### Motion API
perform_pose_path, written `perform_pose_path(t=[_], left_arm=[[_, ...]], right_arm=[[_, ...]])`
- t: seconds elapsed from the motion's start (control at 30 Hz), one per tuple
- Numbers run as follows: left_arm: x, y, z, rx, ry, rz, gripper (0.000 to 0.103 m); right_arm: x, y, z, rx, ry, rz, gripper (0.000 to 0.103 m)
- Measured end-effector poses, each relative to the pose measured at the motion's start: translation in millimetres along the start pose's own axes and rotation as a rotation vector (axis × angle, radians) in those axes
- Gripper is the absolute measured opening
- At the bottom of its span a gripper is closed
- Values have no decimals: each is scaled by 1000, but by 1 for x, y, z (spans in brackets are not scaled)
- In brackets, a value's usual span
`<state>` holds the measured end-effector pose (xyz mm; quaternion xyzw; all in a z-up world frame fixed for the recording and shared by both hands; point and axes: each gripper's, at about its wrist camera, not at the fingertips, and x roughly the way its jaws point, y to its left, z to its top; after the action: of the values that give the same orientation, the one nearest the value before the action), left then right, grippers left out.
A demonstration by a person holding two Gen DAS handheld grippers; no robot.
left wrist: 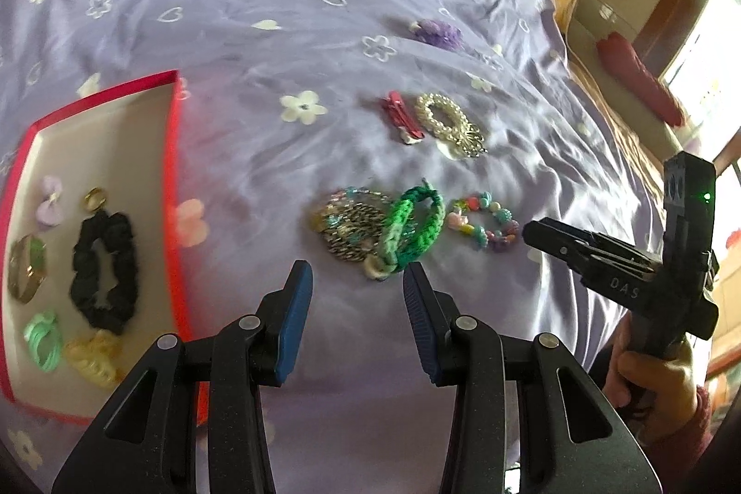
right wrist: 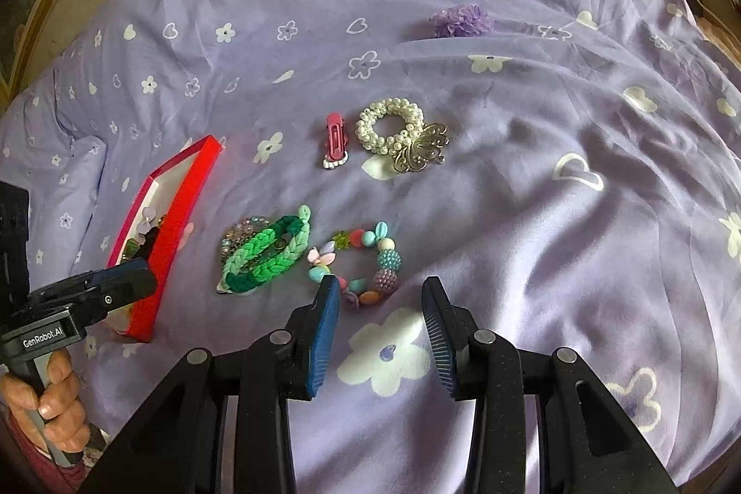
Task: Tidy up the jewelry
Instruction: 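Grasp green braided bracelet with left tool while right tool grasps beaded bracelet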
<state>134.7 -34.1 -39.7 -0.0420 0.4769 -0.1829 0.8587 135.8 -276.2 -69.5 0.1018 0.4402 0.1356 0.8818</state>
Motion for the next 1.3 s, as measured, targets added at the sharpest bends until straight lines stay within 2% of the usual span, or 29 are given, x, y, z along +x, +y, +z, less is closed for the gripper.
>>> perform_pose_path(t=[0.37,0.4,0.47,0.57,0.6,0.63,0.67,0.7,0.93,1.3], left_arm=[[50,-28,23,104,54,-4,37],[55,-29,24,110,60,2,35],[66,-31,24,124,85,-1,19],[73,-31,20,149,94,21,10],[72,-31,19,153,91,22,10],[70,-30,18,153,85,20,10],[68,-29,17,152,81,20,9],[64,-28,15,154,73,22,9],[35,-11,4,112,31,14,9],[-21,30,-14,-48,-57,4,9]], right_arm=[[23,-5,7,-15,34,-12,39],[25,-5,7,-17,36,-12,39],[26,-5,6,-18,36,-11,39],[27,-5,6,-20,35,-18,36],[27,-4,6,-26,33,-28,33],[27,-3,5,-31,33,-37,22],[28,-3,5,-29,33,-34,15],[28,-4,5,-19,31,-25,13],[20,9,5,-42,13,17,12],[-5,38,9,-62,-41,98,12]])
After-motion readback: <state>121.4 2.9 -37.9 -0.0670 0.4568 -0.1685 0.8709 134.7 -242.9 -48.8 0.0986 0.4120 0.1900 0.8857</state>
